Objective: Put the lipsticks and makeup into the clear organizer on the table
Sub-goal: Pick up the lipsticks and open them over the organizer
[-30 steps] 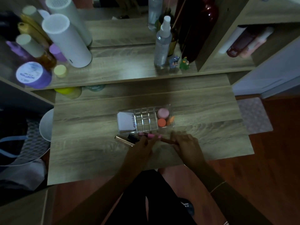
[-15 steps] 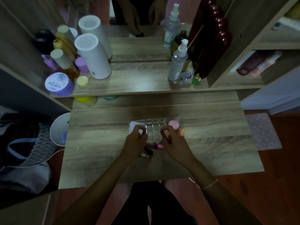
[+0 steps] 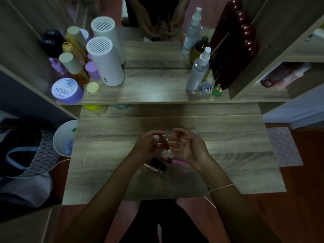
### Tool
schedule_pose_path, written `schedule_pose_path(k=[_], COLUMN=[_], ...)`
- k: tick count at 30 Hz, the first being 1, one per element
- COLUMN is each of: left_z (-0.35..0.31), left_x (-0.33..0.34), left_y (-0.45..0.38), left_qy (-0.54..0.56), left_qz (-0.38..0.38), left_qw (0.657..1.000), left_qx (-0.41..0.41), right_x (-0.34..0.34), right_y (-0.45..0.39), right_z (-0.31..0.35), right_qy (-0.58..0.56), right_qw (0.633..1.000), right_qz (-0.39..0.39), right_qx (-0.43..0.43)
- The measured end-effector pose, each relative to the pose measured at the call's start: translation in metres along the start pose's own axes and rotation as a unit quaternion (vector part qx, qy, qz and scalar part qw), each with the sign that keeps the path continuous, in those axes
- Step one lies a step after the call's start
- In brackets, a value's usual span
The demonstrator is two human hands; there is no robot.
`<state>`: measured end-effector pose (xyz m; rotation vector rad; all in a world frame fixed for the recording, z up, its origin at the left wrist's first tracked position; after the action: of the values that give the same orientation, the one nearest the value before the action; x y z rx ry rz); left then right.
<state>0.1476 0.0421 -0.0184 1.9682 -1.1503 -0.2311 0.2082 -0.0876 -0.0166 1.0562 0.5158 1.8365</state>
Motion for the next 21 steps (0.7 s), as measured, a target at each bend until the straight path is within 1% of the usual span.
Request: schedule_pose_path(k=[3,6,11,12,14,16,17,18,21], left_z=[0.001,0.003,0.001,0.001,-0.003,-0.008,-0.011,-0.013,-0.015], left_x=[-0.006,-0.008,-0.009,-0.009,-0.010,-0.008,-0.007,-0.005,0.003], left_y=[0.001,0.000,0.000,0.000,-0.003,-0.005,-0.006,-0.007,-0.011], left_qy=[-0.047,-0.114,-0.133,-0.152,-0.231,-0.327,-0.357,-0.369,-0.384], left_qz=[0.017,0.006,-0.019,-0.026,-0.057,-0.093,-0.107,-0.113,-0.103], left_qw=[0.996,0.984,0.974,0.968,0.941,0.896,0.876,0.864,0.847], left_qx=[0.077,0.136,0.181,0.197,0.240,0.285,0.306,0.324,0.352], right_x=[-0.001,-0.002,-0.002,-0.002,-0.002,-0.002,-0.003,-0.005,-0.009], right_y=[0.000,-0.002,-0.004,-0.003,-0.002,0.001,0.003,0.004,0.007], right_z=[-0.001,-0.005,-0.006,-0.005,-0.003,0.000,0.002,0.004,0.013], right_qy=[-0.001,0.008,0.014,0.016,0.028,0.070,0.106,0.150,0.273], right_qw=[1.000,1.000,1.000,1.000,0.999,0.997,0.993,0.985,0.949], right_qz=[0.016,0.006,-0.003,-0.007,-0.015,-0.024,-0.036,-0.057,-0.106], right_qx=[-0.012,-0.023,-0.025,-0.024,-0.026,-0.038,-0.048,-0.064,-0.117])
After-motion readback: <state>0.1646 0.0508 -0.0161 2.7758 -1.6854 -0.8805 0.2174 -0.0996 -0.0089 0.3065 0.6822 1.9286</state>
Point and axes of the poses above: each hand's wrist, its own y-axis away from the middle knuckle, its own x-axis out of the palm, z = x × y, the point moved 6 cm from there along -y, towards the middle knuckle, and after that the axes turned 2 degrees about -z, right-handed, at the moved point
